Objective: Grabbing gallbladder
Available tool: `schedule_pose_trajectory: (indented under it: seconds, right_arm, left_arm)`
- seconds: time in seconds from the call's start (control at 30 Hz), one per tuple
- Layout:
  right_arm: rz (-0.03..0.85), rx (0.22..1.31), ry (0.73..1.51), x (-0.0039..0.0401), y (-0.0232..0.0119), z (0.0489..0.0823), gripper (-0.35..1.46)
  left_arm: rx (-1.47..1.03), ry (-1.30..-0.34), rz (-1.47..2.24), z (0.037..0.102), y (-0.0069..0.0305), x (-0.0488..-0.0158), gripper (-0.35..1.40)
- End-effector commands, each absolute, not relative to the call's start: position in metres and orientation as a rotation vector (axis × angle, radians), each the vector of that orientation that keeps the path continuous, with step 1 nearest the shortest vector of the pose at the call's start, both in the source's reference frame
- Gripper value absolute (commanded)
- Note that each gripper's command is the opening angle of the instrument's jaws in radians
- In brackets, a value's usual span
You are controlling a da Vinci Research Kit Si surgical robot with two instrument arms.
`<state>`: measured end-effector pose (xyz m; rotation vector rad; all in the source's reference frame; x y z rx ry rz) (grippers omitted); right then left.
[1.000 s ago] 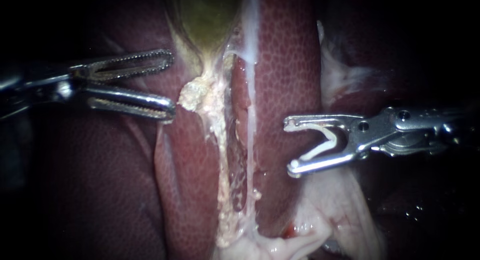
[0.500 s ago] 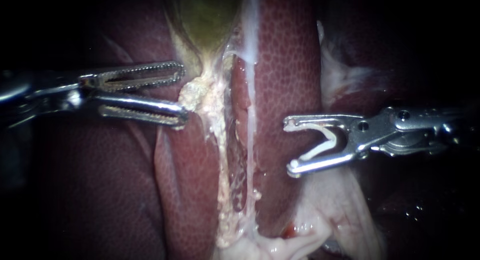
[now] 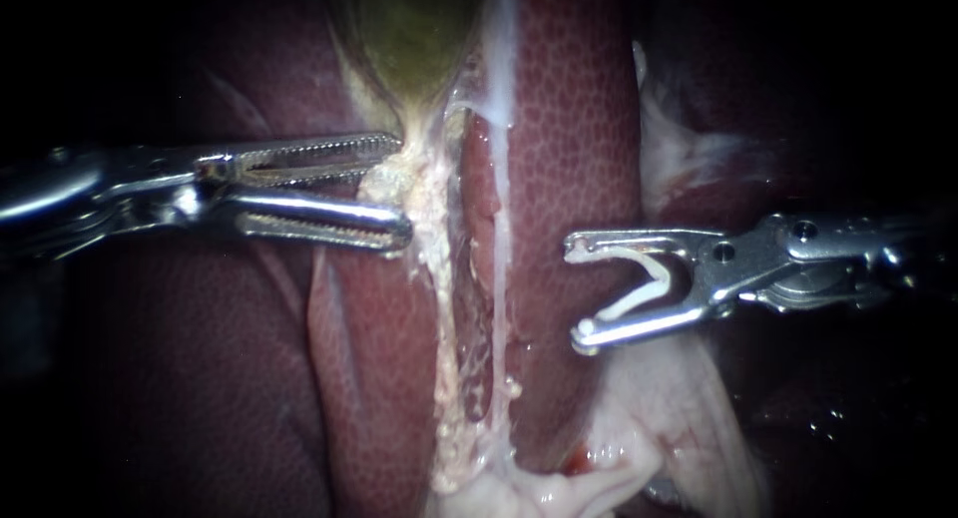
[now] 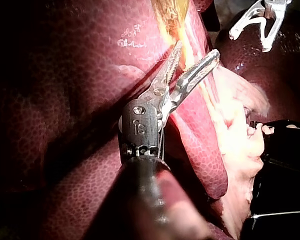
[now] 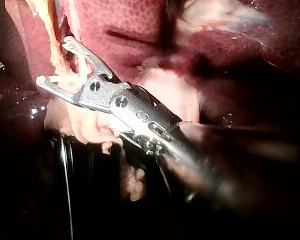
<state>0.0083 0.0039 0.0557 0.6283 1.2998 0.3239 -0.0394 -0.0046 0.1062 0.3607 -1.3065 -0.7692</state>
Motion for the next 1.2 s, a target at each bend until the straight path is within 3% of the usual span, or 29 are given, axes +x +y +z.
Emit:
schedule_pose_trajectory:
  seconds: [0.03,0.23,0.33,0.37,0.83,1.2]
  right_arm:
    - [0.324,0.628,1.300,0.0083,0.0039,0.0557,0.59]
    - [0.324,0.628,1.300,0.0084,0.0039,0.0557,0.59]
    - [0.324,0.628,1.300,0.0083,0.0039,0.0557,0.59]
    - [0.324,0.628,1.300,0.0083,0.0039,0.0557,0.59]
    - [0.324,0.628,1.300,0.0084,0.0039,0.0557,0.59]
    - [0.324,0.628,1.300,0.0083,0.0039,0.0557,0.59]
  left_arm:
    - [0.360,-1.294,-0.769,0.1064,-0.0046,-0.0393,0.22]
    - [0.352,-1.260,-0.770,0.1074,-0.0048,-0.0392,-0.06]
    - [0.352,-1.243,-0.777,0.1076,-0.0048,-0.0391,-0.33]
    - [0.347,-1.236,-0.773,0.1076,-0.0048,-0.0390,-0.35]
    - [0.360,-1.208,-0.765,0.1074,-0.0048,-0.0380,-0.35]
    - [0.344,-1.193,-0.793,0.1041,-0.0019,-0.0344,-0.35]
